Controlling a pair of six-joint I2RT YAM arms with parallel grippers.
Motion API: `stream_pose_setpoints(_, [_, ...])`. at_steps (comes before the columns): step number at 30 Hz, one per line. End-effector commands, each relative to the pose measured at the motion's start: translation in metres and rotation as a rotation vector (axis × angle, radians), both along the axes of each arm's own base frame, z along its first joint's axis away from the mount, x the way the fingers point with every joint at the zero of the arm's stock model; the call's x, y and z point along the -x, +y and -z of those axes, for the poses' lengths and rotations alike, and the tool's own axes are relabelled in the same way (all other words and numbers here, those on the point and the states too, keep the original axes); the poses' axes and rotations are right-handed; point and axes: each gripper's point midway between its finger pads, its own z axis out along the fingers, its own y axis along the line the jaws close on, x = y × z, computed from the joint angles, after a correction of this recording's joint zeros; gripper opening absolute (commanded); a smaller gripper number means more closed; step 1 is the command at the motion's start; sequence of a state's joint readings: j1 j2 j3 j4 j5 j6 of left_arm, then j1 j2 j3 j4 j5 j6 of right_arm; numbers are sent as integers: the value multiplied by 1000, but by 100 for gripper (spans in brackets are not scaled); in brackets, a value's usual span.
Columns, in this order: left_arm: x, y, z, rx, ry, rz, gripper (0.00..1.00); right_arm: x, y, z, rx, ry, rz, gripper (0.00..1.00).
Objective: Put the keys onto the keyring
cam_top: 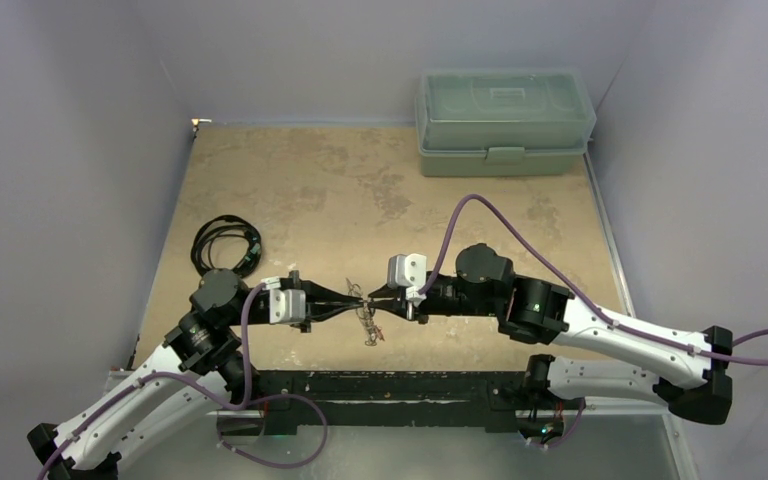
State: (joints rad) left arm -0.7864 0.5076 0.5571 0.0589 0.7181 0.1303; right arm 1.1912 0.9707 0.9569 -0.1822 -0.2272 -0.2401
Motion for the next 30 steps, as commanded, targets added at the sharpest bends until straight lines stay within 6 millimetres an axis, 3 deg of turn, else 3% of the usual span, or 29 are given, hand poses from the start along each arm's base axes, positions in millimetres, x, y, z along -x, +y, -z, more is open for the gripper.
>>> stream_pose_setpoints(1, [1,1,-13,47,-34,5,0,1,3,-13,-48,-14,-6,16])
stream_pose_setpoints(7, [1,1,-13,49,-34,5,0,1,1,-13,-49,-17,-4,0])
stream_pose_setpoints(30, [1,7,-26,105,-54,-24,0,10,0,-1,-109,12,-32,0])
